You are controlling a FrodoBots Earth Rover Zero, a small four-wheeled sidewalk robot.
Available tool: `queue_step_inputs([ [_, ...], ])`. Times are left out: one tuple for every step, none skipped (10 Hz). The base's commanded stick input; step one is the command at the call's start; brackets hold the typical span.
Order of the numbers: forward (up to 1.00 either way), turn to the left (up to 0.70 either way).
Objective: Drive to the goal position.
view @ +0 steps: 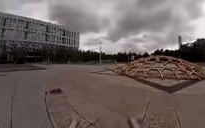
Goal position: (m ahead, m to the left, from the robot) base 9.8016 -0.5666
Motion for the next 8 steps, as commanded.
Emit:
queue_step_inputs([
  [1.00,0.40],
  [1.00,0.40],
  [1.00,0.39],
  [1.00,0.33],
  [1.00,0.22],
  [1.00,0.15],
  [1.00,0.13],
  [1.00,0.13],
])
